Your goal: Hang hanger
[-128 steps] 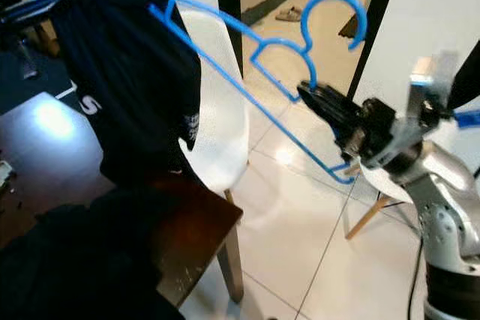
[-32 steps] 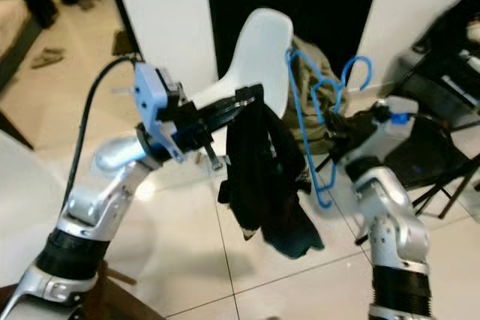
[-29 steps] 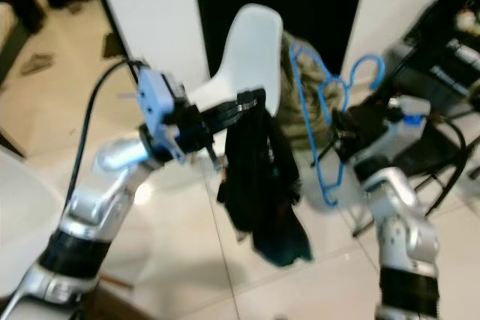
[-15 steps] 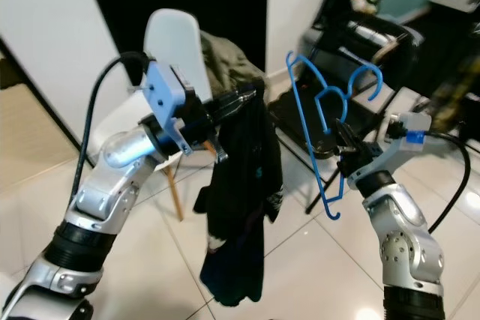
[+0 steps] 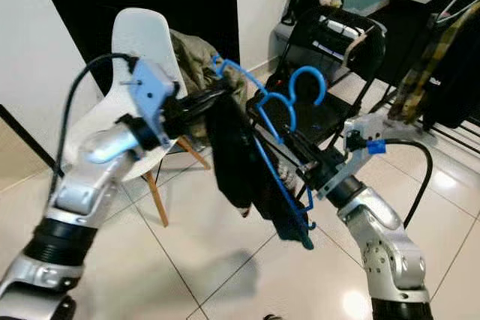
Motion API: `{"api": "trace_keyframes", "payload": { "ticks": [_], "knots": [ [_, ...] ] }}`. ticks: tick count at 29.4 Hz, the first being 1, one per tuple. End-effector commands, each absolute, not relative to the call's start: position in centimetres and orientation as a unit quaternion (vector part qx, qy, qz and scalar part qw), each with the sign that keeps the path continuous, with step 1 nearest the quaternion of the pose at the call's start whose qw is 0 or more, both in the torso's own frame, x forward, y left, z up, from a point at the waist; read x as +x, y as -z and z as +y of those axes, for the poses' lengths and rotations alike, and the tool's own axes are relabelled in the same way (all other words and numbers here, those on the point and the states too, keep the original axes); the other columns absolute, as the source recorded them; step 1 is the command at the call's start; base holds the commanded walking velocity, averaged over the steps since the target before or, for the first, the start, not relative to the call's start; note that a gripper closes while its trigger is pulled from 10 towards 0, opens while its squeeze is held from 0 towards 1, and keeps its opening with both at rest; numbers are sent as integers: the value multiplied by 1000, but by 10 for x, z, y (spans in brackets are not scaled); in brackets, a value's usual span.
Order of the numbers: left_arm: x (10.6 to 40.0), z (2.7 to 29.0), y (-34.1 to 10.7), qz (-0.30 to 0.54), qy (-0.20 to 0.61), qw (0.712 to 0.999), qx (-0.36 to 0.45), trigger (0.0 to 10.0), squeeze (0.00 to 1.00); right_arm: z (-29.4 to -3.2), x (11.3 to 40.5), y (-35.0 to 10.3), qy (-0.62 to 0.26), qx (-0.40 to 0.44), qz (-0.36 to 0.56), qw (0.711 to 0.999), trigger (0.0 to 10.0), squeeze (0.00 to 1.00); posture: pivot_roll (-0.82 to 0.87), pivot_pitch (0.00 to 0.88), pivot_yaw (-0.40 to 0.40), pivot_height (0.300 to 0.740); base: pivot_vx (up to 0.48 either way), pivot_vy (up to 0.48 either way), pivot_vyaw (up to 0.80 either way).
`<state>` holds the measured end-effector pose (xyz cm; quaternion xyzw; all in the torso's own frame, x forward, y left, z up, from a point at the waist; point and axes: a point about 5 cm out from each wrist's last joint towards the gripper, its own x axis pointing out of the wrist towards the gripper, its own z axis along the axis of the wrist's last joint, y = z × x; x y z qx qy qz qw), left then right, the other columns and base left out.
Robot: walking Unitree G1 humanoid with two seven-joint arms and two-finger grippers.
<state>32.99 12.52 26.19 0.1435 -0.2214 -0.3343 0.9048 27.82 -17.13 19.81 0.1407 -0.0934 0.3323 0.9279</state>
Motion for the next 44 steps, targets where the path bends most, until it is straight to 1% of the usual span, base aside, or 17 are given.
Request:
{"api": "trace_keyframes", "payload": {
  "ticks": [1, 4, 9, 13, 14, 15, 17, 19, 22, 24, 31, 34, 36, 40, 42, 43, 44],
  "knots": [
    [331, 139, -266, -227, 320, 905, 164, 10000, 0, -172, 273, -203, -353, 145, -102, 919, 10000, 0, -42, 131, 37, 740, 0, -326, 0],
    [332, 146, -273, -236, 315, 904, 167, 10000, 0, -177, 272, -208, -355, 159, -117, 914, 10000, 0, -42, 128, 37, 740, 0, 0, 0],
    [327, 146, -283, -255, 333, 895, 152, 10000, 0, -183, 273, -211, -342, 157, -124, 918, 10000, 0, -42, 128, 37, 740, 0, 0, 0],
    [320, 142, -291, -271, 363, 880, 143, 10000, 0, -185, 270, -209, -356, 141, -119, 916, 10000, 0, -43, 124, 37, 740, 0, 0, 0],
    [317, 141, -294, -277, 384, 869, 143, 10000, 0, -188, 267, -210, -369, 132, -117, 912, 10000, 0, -41, 121, 37, 740, 0, 0, 0],
    [317, 141, -294, -277, 384, 869, 143, 10000, 0, -188, 267, -210, -369, 132, -117, 912, 10000, 0, -41, 121, 37, 740, 0, 0, 0],
    [311, 144, -300, -289, 414, 850, 152, 10000, 0, -198, 258, -213, -403, 113, -115, 901, 10000, 0, -40, 119, 38, 740, 0, 0, 0],
    [310, 146, -302, -292, 422, 844, 156, 10000, 0, -202, 254, -214, -415, 107, -115, 896, 10000, 0, -41, 117, 37, 740, 0, 0, 0],
    [311, 152, -306, -297, 422, 841, 160, 10000, 0, -209, 248, -216, -428, 103, -115, 891, 10000, 0, -43, 114, 39, 740, 0, 0, 0],
    [313, 162, -314, -303, 417, 841, 165, 10000, 0, -220, 237, -219, -452, 97, -111, 880, 10000, 0, -44, 112, 42, 740, 0, 0, 0],
    [312, 169, -320, -314, 422, 835, 161, 10000, 0, -225, 226, -220, -476, 89, -102, 869, 10000, 0, -47, 109, 46, 740, 0, 0, 0],
    [307, 171, -325, -329, 437, 825, 140, 10000, 0, -230, 226, -219, -462, 82, -106, 877, 10000, 0, -47, 109, 46, 740, 0, 0, 0],
    [301, 171, -331, -343, 453, 815, 115, 10000, 0, -233, 237, -220, -417, 84, -127, 896, 10000, 0, -48, 114, 45, 740, 0, 0, 0],
    [297, 172, -334, -350, 461, 809, 101, 10000, 0, -233, 243, -220, -399, 89, -137, 902, 10000, 0, -44, 115, 44, 740, 0, 0, 0],
    [290, 172, -339, -360, 479, 797, 78, 10000, 0, -235, 258, -219, -344, 97, -142, 923, 10000, 0, -40, 117, 43, 740, 0, 0, 0],
    [290, 172, -339, -360, 479, 797, 78, 10000, 0, -235, 258, -219, -344, 97, -142, 923, 10000, 0, -40, 117, 43, 740, 0, 0, 0],
    [287, 171, -340, -363, 486, 792, 68, 10000, 0, -235, 268, -217, -313, 107, -137, 934, 10000, 0, -37, 118, 42, 740, 0, 0, 0]
  ]
}}
